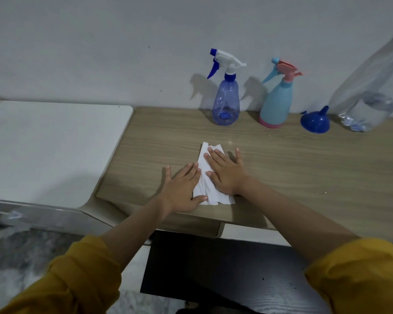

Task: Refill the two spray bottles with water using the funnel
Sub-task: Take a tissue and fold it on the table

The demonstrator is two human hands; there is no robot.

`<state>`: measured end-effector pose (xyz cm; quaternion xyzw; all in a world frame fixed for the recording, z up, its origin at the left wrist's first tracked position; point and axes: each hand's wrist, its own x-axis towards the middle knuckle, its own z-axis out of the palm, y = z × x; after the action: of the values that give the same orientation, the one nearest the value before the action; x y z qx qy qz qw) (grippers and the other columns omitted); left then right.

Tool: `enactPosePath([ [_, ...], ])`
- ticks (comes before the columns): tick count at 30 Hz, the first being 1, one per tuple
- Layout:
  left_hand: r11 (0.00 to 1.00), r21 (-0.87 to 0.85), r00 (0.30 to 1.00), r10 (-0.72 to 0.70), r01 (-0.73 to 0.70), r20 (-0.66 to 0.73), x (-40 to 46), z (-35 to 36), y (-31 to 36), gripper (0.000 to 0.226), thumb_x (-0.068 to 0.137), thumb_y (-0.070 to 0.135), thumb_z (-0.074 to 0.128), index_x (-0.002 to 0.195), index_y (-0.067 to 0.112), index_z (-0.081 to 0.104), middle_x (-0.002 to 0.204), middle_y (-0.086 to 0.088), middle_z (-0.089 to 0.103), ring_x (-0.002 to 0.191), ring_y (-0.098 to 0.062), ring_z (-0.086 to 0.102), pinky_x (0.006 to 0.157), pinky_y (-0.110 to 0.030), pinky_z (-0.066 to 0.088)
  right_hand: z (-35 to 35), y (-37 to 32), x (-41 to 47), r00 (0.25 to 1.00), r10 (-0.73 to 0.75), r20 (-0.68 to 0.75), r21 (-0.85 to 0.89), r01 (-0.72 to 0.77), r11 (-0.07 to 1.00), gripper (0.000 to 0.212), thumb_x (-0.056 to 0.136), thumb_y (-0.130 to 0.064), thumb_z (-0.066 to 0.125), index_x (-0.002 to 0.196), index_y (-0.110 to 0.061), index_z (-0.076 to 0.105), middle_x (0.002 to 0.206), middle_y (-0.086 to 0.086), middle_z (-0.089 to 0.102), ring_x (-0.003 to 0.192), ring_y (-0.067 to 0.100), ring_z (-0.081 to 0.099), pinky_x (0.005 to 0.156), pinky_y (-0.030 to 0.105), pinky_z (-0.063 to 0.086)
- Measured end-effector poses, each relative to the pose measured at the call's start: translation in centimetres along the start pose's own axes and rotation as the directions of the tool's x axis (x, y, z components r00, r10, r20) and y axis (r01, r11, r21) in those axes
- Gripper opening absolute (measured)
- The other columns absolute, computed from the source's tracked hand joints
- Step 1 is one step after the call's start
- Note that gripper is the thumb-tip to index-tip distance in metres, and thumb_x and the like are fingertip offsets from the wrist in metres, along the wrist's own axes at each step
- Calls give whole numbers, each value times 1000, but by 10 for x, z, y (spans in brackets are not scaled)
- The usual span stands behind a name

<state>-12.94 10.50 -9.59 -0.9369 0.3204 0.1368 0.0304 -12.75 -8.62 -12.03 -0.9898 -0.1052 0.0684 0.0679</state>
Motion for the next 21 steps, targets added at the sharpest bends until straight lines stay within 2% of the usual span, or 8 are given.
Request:
enactPosePath([
  [12, 998, -46, 998, -52, 51, -19, 23, -1, 112, 83, 89, 66, 28, 150, 17, 1, 159, 4, -7, 145, -9, -9, 107, -64, -9, -9, 95, -61, 997, -71, 38, -14, 72, 997, 60, 100, -47, 15, 153, -24, -2, 162, -5, -8, 149, 11, -7, 111, 56, -18],
  [14, 996, -73, 995, -51, 45, -83, 27, 2, 126, 84, 86, 67, 29, 150, 14, 13, 159, 1, 4, 146, -11, 1, 105, -70, -3, -9, 108, -67, 995, -86, 42, -11, 86, 996, 60, 100, -47, 15, 153, -24, -3, 161, -5, -10, 148, 11, -9, 110, 55, -19],
  [15, 998, -65, 992, -34, 26, -124, 27, 3, 133, 85, 84, 67, 29, 147, 12, 24, 157, -3, 16, 145, -14, 13, 103, -75, 6, -9, 114, -70, 995, -94, 41, -10, 95, 995, 60, 100, -48, 15, 153, -24, -3, 161, -5, -10, 148, 11, -9, 110, 54, -20],
  [17, 1000, -19, 992, -9, 7, -129, 30, 3, 147, 84, 79, 65, 31, 137, 6, 44, 148, -10, 38, 138, -21, 35, 90, -80, 23, -11, 126, -76, 993, -112, 42, -17, 112, 994, 61, 100, -48, 14, 153, -23, -3, 161, -4, -10, 148, 11, -9, 110, 53, -20],
  [18, 1000, 4, 992, -10, 10, -129, 33, 2, 154, 85, 77, 65, 31, 136, 5, 46, 146, -10, 41, 136, -22, 38, 89, -80, 25, -12, 133, -81, 992, -117, 44, -21, 118, 993, 61, 100, -48, 14, 153, -23, -3, 161, -4, -10, 148, 12, -10, 110, 53, -20],
  [21, 997, 55, 996, -41, 45, -84, 44, -2, 184, 96, 72, 69, 13, 146, 9, 26, 157, -5, 18, 145, -16, 15, 101, -74, 11, -15, 154, -97, 992, -114, 48, -21, 115, 993, 62, 100, -48, 14, 153, -21, -3, 161, -2, -10, 148, 12, -11, 106, 49, -24],
])
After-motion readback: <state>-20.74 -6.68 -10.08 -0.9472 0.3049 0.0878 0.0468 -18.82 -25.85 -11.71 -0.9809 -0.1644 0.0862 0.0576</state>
